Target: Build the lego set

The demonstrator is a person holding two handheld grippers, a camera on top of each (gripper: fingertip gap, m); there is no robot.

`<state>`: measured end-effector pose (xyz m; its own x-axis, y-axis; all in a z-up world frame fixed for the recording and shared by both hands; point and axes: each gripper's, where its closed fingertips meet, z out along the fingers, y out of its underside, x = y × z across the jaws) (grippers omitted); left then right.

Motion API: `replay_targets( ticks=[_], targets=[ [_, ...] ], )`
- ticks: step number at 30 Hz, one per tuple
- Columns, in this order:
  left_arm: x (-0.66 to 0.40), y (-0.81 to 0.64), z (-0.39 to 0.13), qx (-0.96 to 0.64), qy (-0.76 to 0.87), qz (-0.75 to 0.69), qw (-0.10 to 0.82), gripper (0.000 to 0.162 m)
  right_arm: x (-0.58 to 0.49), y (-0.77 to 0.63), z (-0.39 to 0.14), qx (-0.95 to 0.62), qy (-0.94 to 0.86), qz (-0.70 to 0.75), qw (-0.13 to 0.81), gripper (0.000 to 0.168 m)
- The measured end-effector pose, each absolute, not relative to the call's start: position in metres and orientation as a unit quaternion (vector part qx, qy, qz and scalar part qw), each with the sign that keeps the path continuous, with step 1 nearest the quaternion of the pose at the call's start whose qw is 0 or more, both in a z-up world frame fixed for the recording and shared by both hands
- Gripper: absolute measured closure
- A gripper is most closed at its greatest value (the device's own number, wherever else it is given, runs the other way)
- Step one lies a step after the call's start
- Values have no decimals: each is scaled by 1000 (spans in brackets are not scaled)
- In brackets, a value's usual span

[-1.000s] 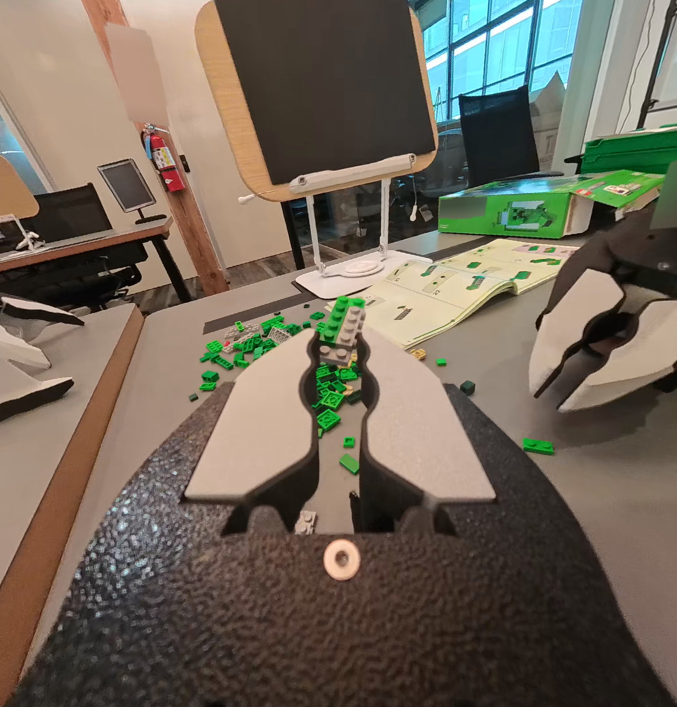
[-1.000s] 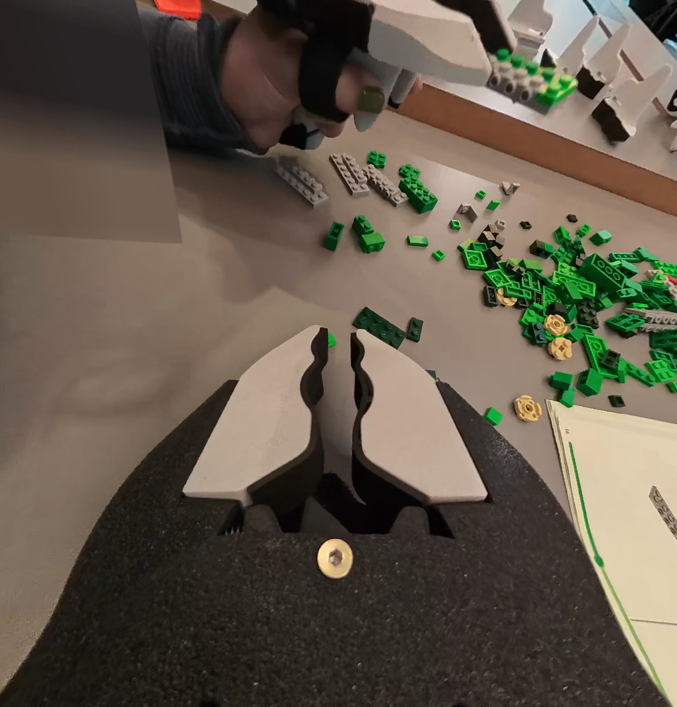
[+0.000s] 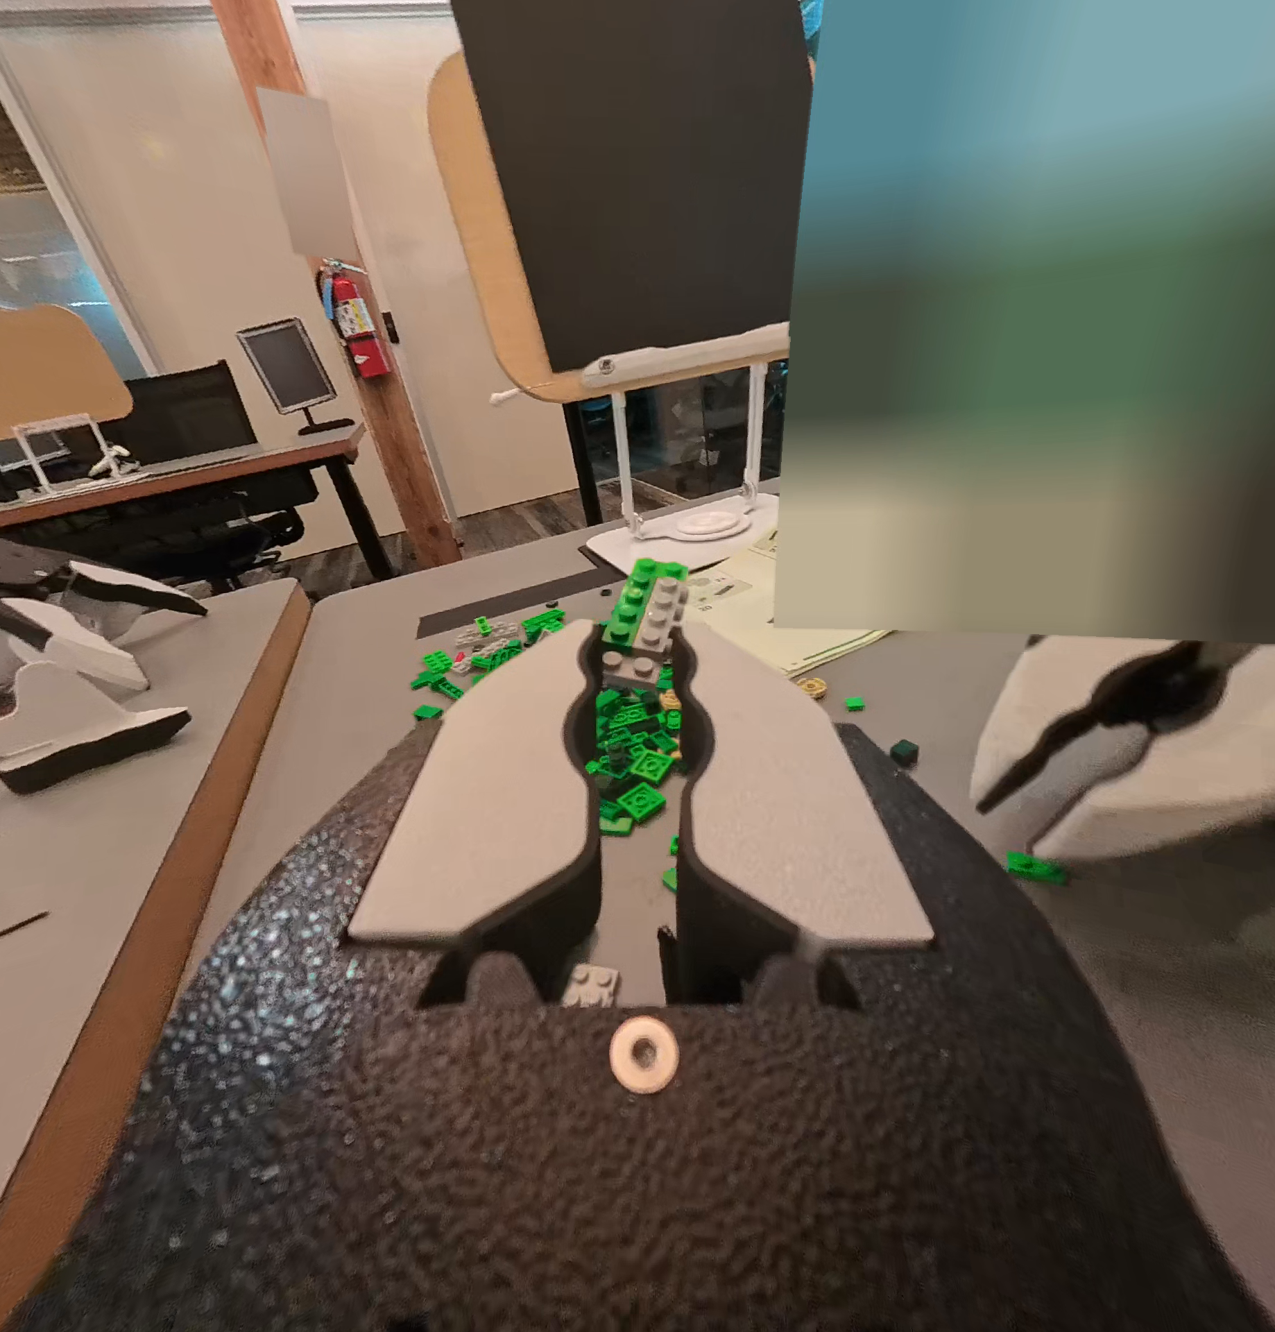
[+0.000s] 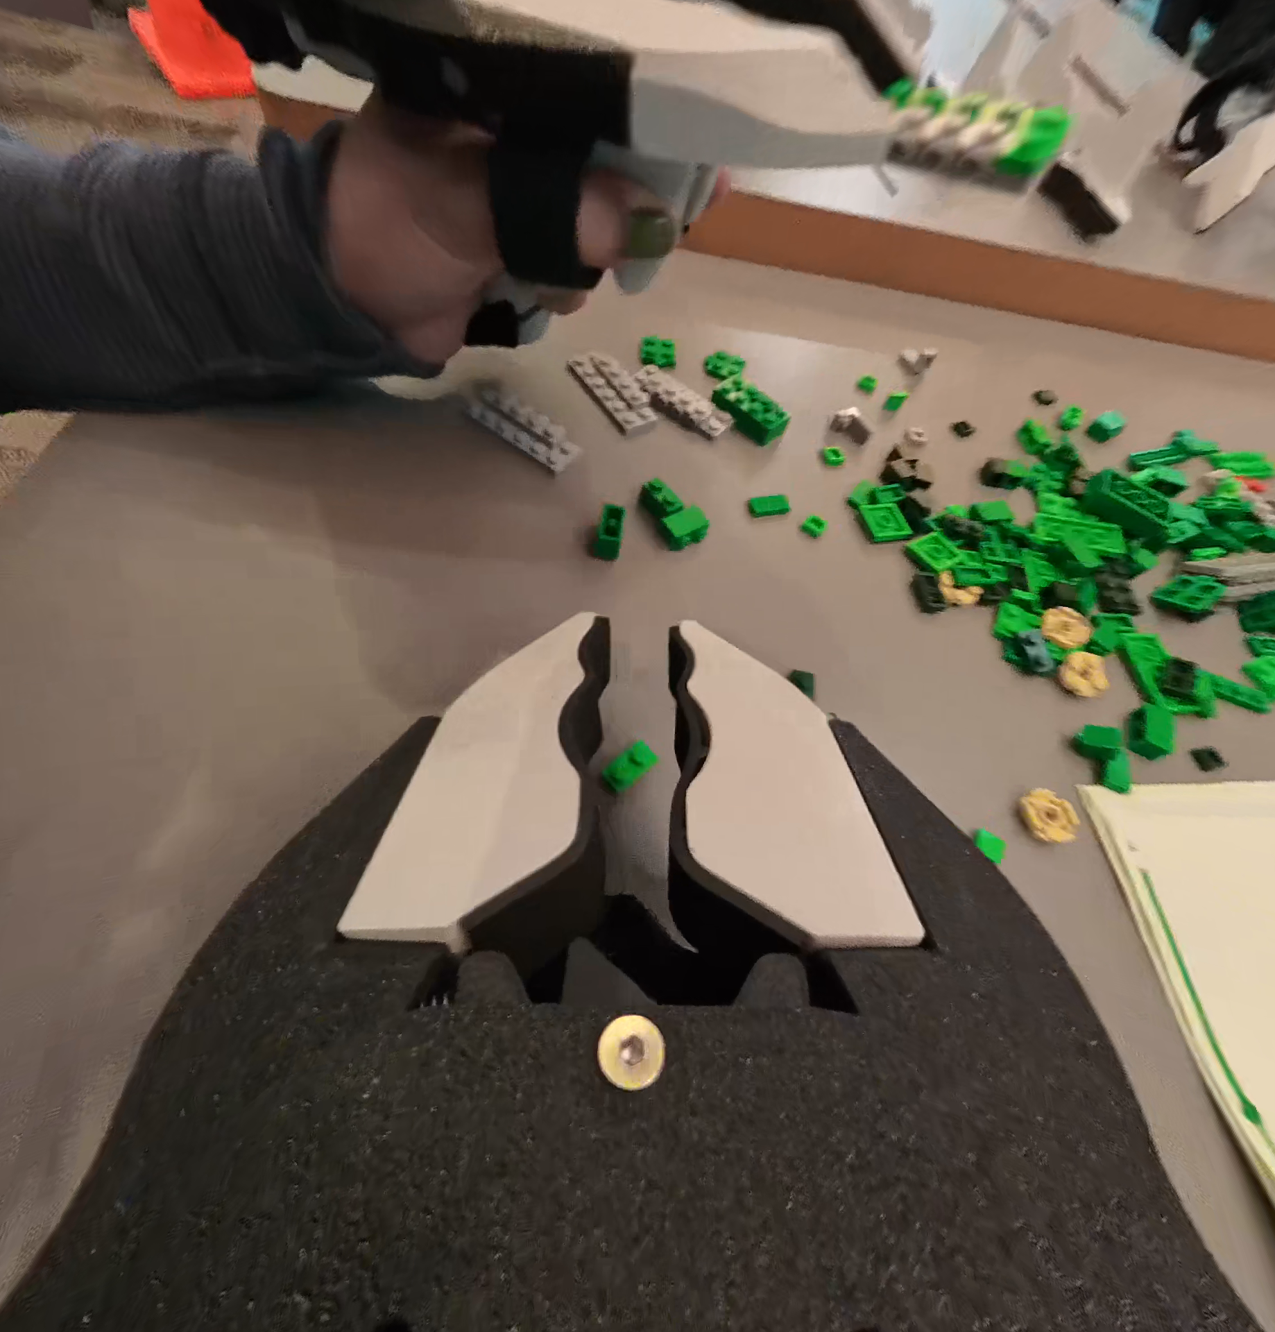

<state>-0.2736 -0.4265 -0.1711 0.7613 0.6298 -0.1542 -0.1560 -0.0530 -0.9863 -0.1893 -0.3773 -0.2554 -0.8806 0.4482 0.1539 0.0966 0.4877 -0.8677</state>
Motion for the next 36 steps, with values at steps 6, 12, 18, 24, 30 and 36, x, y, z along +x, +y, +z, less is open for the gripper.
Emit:
replay_targets(
  ticks=[6, 12, 18, 24, 30, 36],
  targets=[
    [-276, -433, -167, -650, -191, 308, 668, 145, -189, -403, -264, -148, -865, 441, 190, 155],
    [-280, -438, -167, -645, -203, 313, 667, 145, -201, -411, -274, -193, -871, 420, 170, 149],
    [-279, -437, -167, -647, -200, 310, 668, 145, -208, -424, -281, -201, -880, 402, 156, 149],
    [-279, -436, -167, -647, -200, 307, 669, 145, -209, -421, -278, -201, -883, 394, 159, 160],
    [-279, -435, -167, -644, -202, 298, 675, 145, -203, -341, -247, -197, -866, 373, 269, 161],
    [-272, -425, -169, -654, -185, 285, 676, 145, -187, -245, -258, -93, -880, 179, 429, 161]
  ],
)
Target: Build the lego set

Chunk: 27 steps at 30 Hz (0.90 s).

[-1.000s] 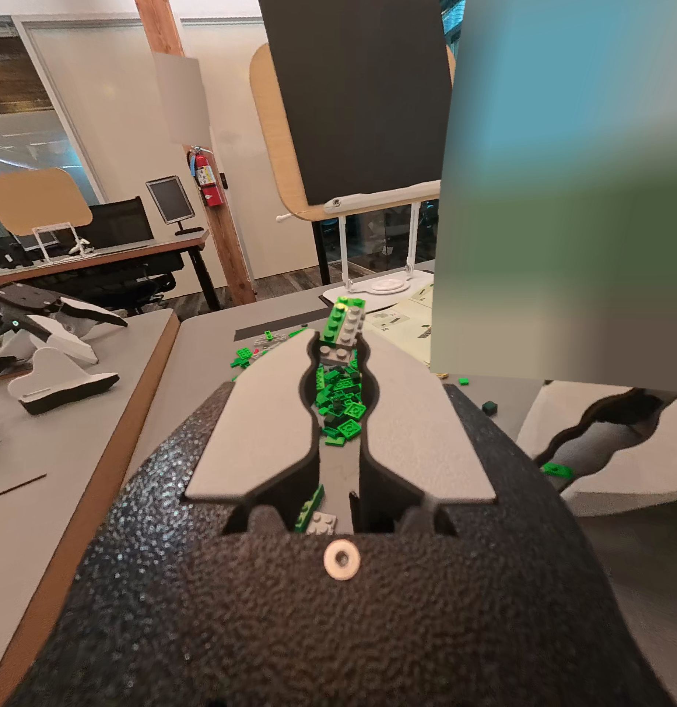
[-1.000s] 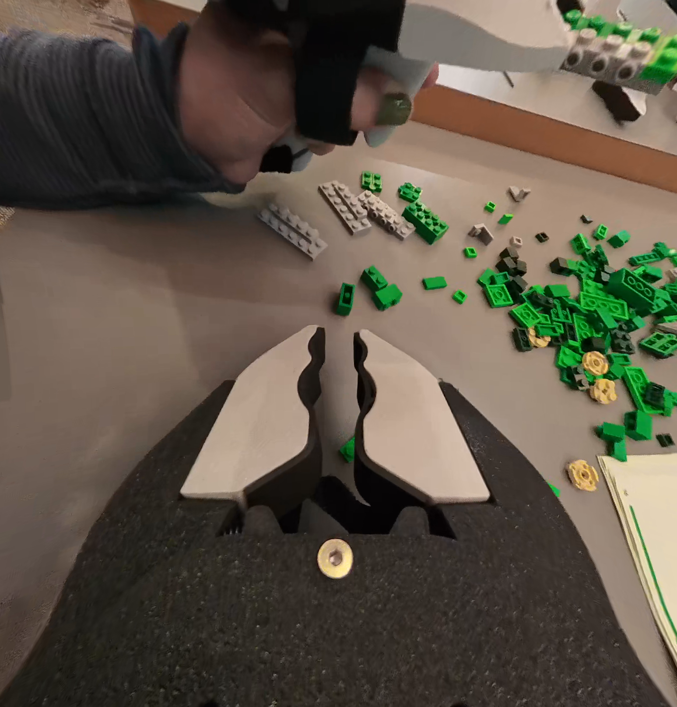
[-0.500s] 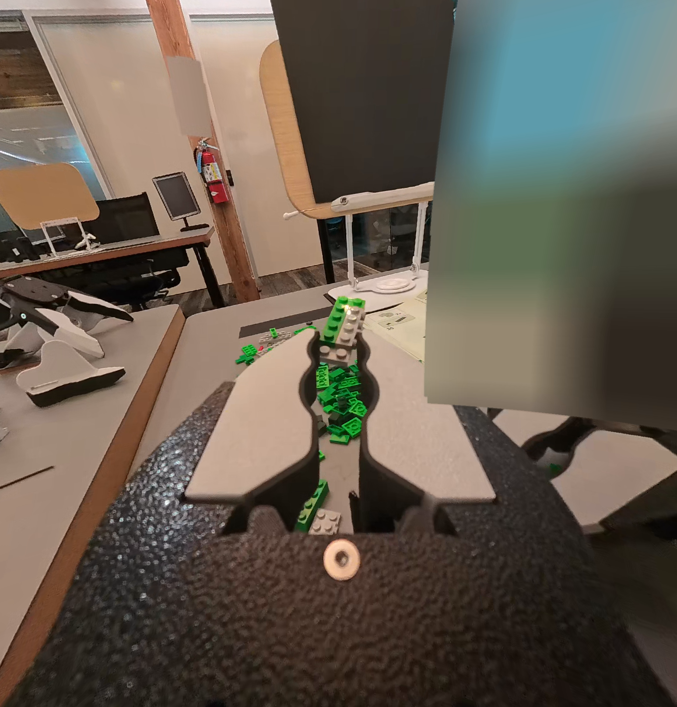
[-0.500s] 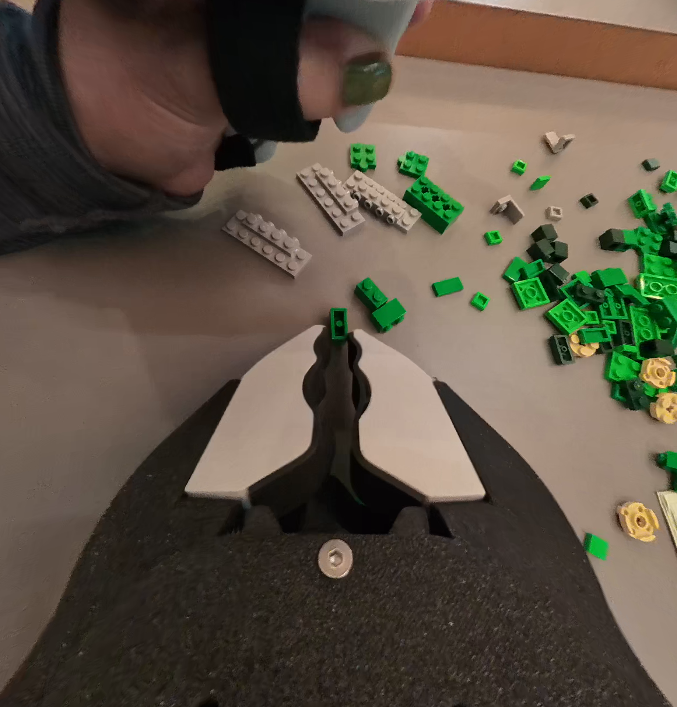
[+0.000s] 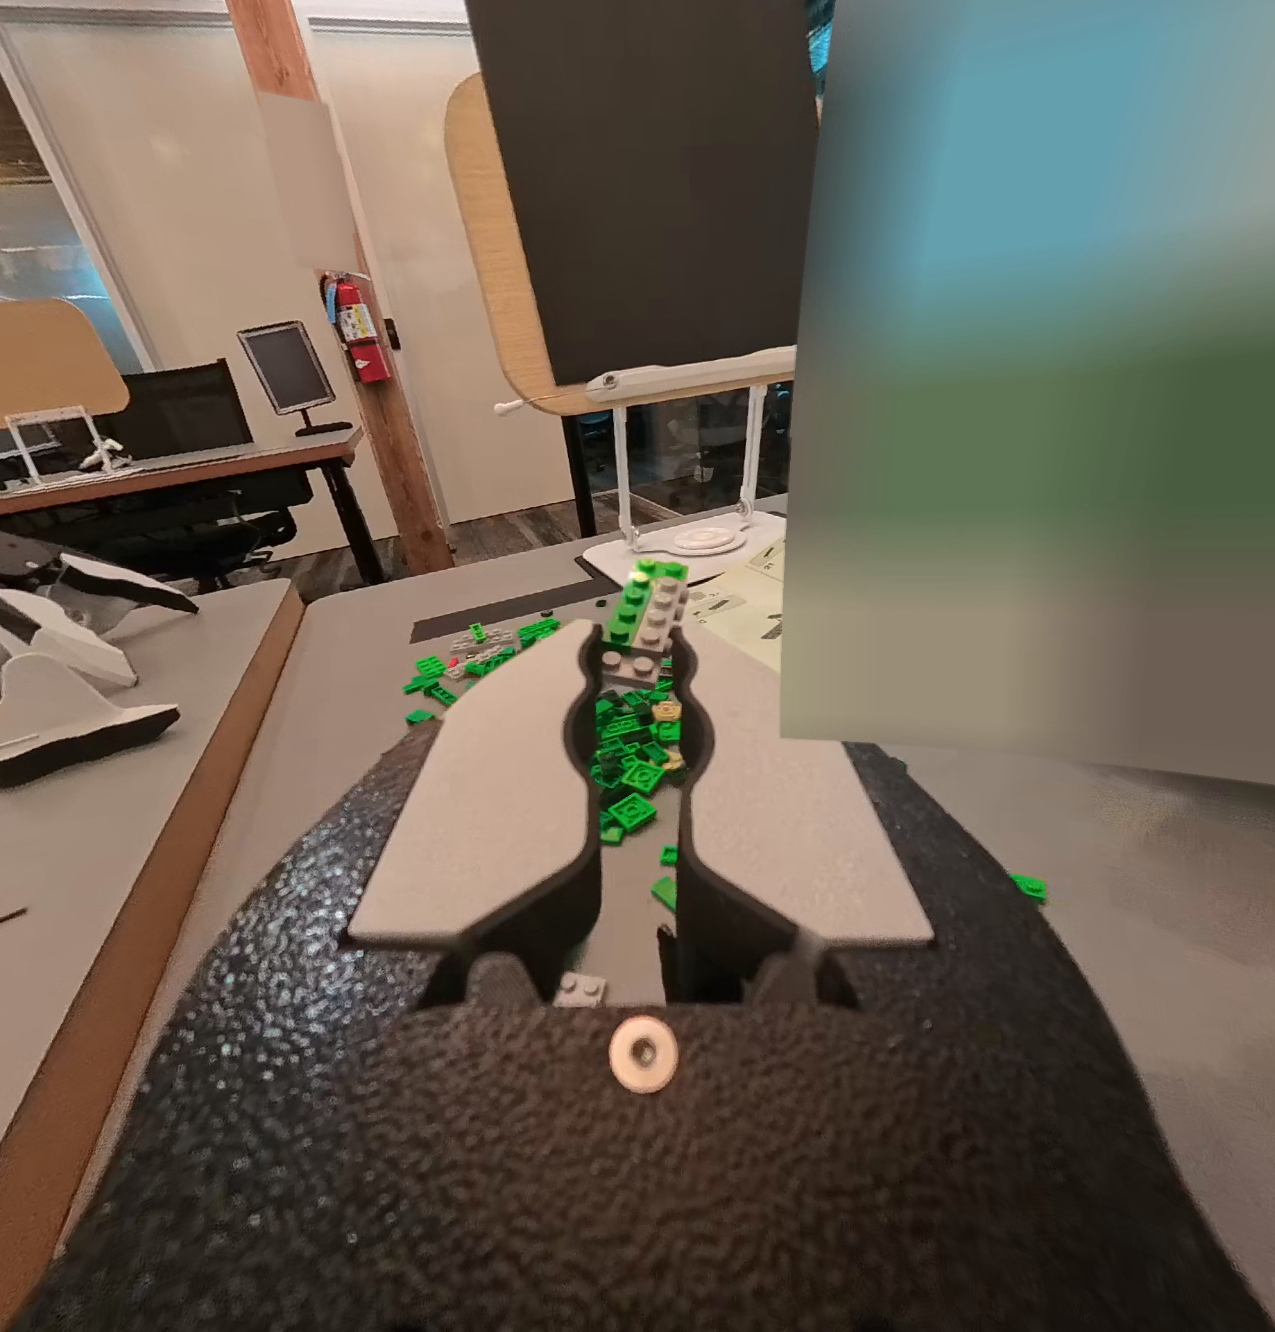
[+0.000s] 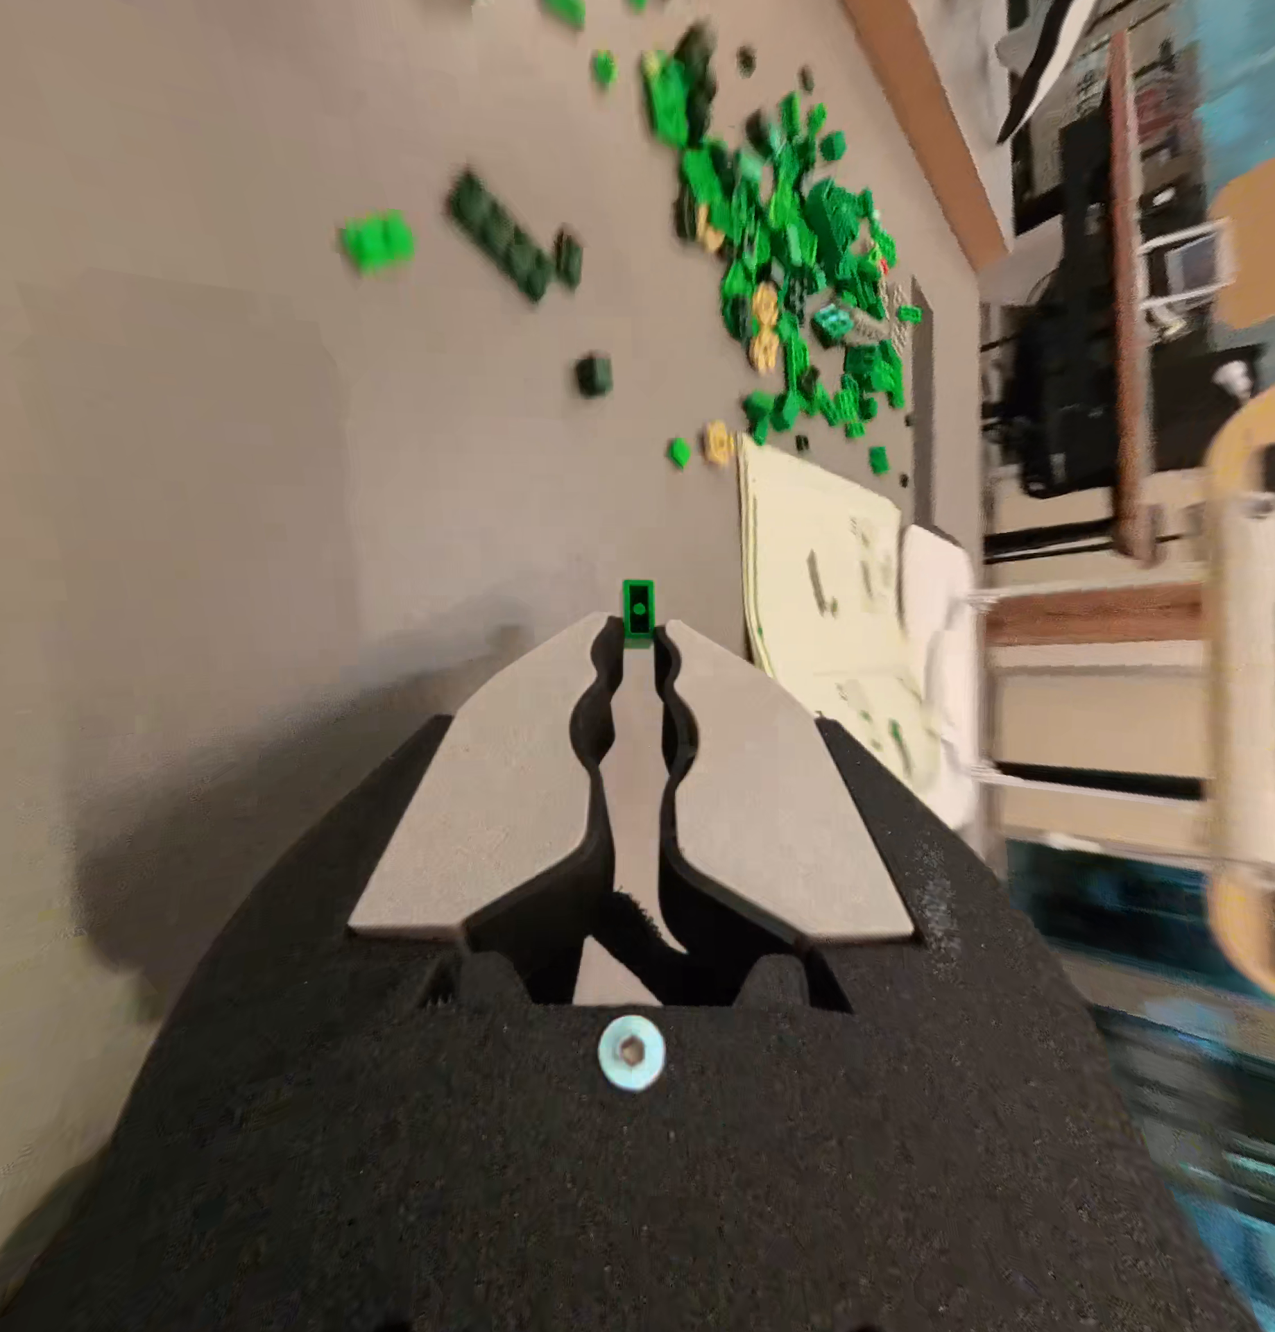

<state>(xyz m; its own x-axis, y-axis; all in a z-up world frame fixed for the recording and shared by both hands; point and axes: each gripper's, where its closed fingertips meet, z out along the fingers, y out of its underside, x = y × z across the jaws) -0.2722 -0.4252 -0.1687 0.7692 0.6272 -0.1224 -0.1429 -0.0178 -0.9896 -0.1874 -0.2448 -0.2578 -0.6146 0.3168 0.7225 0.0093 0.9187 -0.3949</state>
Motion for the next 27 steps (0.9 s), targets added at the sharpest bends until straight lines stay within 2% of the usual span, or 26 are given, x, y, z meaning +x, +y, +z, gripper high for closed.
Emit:
replay_targets(
  ticks=[2, 5, 9, 13, 19, 24, 27],
  targets=[
    [-270, -422, -170, -659, -179, 283, 674, 145, -181, -236, -263, -44, -882, 133, 450, 160],
    [-268, -417, -172, -664, -173, 277, 673, 145, -168, -242, -274, -10, -895, 132, 426, 156],
    [-265, -412, -176, -672, -164, 267, 671, 145, -154, -243, -271, -100, -911, 233, 324, 140],
    [-262, -406, -177, -678, -154, 259, 671, 145, -152, -233, -266, -203, -897, 329, 216, 145],
    [-258, -400, -181, -687, -141, 251, 668, 144, -151, -231, -281, -313, -879, 340, 117, 151],
    [-256, -398, -182, -690, -139, 242, 669, 144, -160, -230, -276, -421, -821, 339, 185, 149],
    [-255, -396, -182, -691, -136, 237, 669, 144, -158, -232, -279, -430, -820, 305, 224, 149]
  ],
)
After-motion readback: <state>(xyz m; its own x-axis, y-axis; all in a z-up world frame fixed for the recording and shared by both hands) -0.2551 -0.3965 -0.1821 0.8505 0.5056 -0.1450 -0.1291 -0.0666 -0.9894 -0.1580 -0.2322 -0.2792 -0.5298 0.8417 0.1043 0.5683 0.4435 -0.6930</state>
